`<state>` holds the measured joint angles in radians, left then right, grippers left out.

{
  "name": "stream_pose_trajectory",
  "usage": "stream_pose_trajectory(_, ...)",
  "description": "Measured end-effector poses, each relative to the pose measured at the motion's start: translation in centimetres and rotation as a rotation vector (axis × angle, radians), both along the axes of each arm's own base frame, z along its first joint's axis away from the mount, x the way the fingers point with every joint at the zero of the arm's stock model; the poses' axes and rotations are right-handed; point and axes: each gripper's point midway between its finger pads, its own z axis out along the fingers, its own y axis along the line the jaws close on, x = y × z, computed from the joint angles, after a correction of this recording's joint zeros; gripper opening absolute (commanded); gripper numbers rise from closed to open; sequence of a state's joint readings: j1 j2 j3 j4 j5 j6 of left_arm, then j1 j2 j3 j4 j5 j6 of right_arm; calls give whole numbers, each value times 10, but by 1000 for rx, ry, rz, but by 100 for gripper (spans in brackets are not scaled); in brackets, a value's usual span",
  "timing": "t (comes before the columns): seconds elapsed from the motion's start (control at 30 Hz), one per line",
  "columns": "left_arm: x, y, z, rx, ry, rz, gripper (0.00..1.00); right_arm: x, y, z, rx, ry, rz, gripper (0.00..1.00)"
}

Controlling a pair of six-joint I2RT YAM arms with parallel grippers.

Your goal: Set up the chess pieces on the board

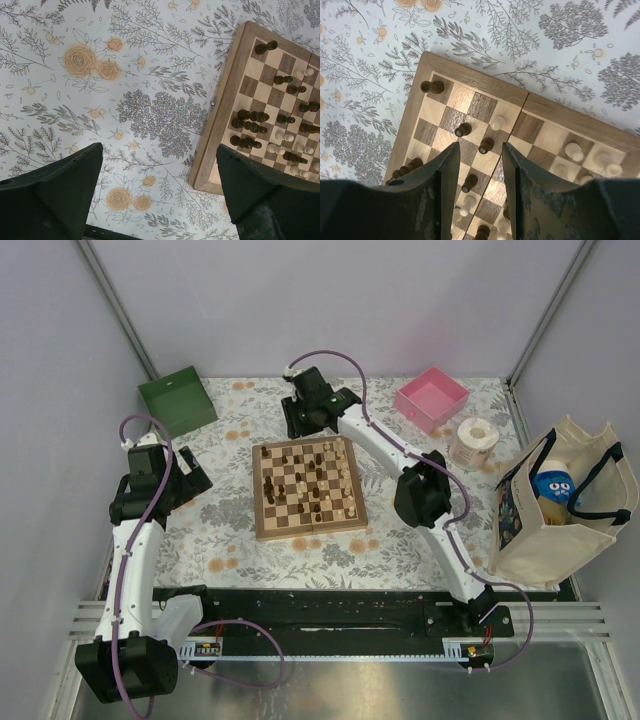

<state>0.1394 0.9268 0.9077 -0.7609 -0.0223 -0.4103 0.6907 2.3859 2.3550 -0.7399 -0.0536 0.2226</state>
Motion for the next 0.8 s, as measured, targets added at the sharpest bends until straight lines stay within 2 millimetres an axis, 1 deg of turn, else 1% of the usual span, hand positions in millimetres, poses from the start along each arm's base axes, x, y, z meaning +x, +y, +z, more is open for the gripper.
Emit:
stream_pose_trajectory(0.07,0,0,0,0,0,0,99,1,8,-9,-4,6,9,48)
stream_pose_trajectory(0.13,0,0,0,0,0,0,99,0,11,-23,-19,24,15,48)
stream_pose_trajectory(0.3,0,0,0,0,0,2,99,-2,10,-56,-63,74,14,48)
stream_pose_trajectory(0.4,0,2,0,0,-2,9,99,-4,7,-69,-87,94,11,49)
stream_pose_trajectory(0.53,-1,4,3,2,-14,17,99,-3,7,-77,-101,103,12,50)
stream_pose_trajectory(0.63,-1,5,4,3,-19,20,99,-2,7,-78,-103,101,14,47)
stream_pose_trajectory(0.7,-1,4,4,-3,-20,14,99,0,9,-76,-98,95,15,43)
stream_pose_trajectory(0.8,-1,2,5,-8,-23,9,99,2,11,-74,-93,85,17,42)
